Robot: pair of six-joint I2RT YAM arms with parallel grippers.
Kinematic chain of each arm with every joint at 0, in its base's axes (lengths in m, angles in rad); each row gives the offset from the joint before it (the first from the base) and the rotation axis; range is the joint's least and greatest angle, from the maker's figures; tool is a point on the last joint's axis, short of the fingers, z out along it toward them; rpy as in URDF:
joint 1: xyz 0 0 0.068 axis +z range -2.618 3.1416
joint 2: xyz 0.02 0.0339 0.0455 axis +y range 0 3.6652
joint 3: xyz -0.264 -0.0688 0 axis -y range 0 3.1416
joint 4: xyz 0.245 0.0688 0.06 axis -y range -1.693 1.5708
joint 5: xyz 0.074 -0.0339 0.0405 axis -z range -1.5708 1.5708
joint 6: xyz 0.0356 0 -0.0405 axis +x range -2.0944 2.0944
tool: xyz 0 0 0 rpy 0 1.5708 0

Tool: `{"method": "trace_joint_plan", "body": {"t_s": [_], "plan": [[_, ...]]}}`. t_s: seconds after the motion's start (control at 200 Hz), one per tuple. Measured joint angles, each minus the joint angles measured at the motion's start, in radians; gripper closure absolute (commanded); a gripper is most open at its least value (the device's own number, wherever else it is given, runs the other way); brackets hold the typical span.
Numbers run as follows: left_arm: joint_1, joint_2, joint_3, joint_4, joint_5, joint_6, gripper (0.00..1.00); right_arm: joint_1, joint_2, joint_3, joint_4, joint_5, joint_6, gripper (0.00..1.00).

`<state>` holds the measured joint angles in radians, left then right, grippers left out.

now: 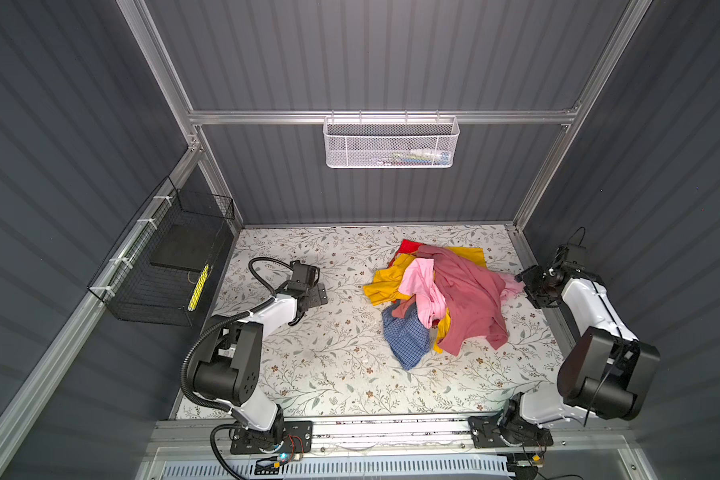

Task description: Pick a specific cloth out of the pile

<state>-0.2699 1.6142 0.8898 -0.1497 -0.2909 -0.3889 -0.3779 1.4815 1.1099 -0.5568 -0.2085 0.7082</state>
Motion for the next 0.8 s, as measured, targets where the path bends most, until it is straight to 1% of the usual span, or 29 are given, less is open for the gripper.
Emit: {"method": "trace_joint_plan", "body": {"t_s": [0.165, 0.255, 0.405, 0.515, 0.63, 0.8], "plan": [[0.000, 0.000, 0.000, 0.002, 0.001, 0.000, 0.00, 0.022, -0.048, -0.088, 0.039, -0.001, 0.136, 0.36], [0.000, 0.000, 0.000, 0.006, 0.001, 0.000, 0.00, 0.024, -0.042, -0.132, 0.044, 0.010, 0.212, 0.35], [0.000, 0.000, 0.000, 0.008, 0.001, 0.000, 0.00, 0.030, -0.010, -0.146, 0.086, 0.039, 0.337, 0.36], [0.000, 0.000, 0.000, 0.008, 0.001, 0.000, 0.00, 0.037, 0.074, -0.124, 0.126, 0.043, 0.404, 0.36], [0.000, 0.000, 0.000, 0.008, 0.001, 0.000, 0.00, 0.051, 0.182, -0.083, 0.157, 0.050, 0.472, 0.38], [0.000, 0.000, -0.001, 0.007, -0.001, 0.000, 0.00, 0.066, 0.281, -0.004, 0.151, 0.082, 0.538, 0.39]]}}
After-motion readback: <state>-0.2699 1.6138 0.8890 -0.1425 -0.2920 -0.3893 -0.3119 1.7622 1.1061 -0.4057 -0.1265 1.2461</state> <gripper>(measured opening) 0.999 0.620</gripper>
